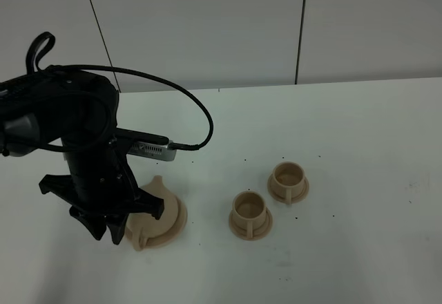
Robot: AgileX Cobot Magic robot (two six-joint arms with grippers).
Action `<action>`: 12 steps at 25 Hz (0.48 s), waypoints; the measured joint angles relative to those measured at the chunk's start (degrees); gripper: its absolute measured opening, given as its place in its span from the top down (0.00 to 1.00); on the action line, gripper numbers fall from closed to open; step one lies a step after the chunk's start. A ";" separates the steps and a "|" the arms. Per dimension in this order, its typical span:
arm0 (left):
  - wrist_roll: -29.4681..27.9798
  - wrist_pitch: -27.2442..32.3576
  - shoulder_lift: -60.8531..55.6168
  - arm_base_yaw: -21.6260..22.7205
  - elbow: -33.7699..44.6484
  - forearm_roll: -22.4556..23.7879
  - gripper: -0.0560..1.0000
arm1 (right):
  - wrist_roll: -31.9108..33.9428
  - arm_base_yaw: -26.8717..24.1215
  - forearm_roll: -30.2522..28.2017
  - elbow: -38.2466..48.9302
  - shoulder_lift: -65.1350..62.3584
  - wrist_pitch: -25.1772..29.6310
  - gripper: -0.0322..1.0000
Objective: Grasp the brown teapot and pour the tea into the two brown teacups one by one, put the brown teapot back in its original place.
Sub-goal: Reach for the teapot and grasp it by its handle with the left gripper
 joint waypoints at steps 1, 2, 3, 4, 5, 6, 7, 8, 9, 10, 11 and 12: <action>0.00 0.00 0.23 0.00 0.00 0.00 0.64 | 0.00 0.00 0.00 0.00 0.00 0.00 0.62; 0.00 0.00 0.47 0.00 0.00 0.00 0.63 | 0.00 0.00 0.00 0.00 0.00 0.00 0.62; 0.00 0.00 0.69 0.00 0.00 0.00 0.63 | 0.00 0.00 0.00 0.00 0.00 0.00 0.62; 0.00 0.00 0.85 0.00 0.00 -0.08 0.62 | 0.00 0.00 0.00 0.00 0.00 0.00 0.62; 0.00 0.00 0.99 0.00 0.00 -0.13 0.61 | 0.00 0.00 0.00 0.00 0.00 0.00 0.62; 0.00 0.00 1.09 0.00 0.00 -0.13 0.60 | 0.00 0.00 0.00 0.00 0.00 0.00 0.62; 0.00 -0.12 1.14 0.00 0.00 -0.13 0.58 | 0.00 0.00 0.00 0.00 0.00 0.00 0.62; -0.01 -0.28 1.21 0.00 0.00 -0.07 0.57 | 0.00 0.00 0.00 0.00 0.00 0.00 0.62; -0.06 -0.43 1.21 0.00 0.00 -0.07 0.56 | 0.00 0.00 0.00 0.00 0.00 0.00 0.62; -0.08 -0.57 1.21 0.00 0.00 -0.07 0.55 | 0.00 0.00 0.00 0.00 0.00 0.00 0.62; -0.08 -0.94 1.21 0.00 0.00 -0.07 0.55 | 0.00 0.00 0.00 0.00 0.00 0.00 0.62; -0.12 -1.42 1.21 0.00 0.00 -0.07 0.54 | 0.00 0.00 0.00 0.00 0.00 0.00 0.62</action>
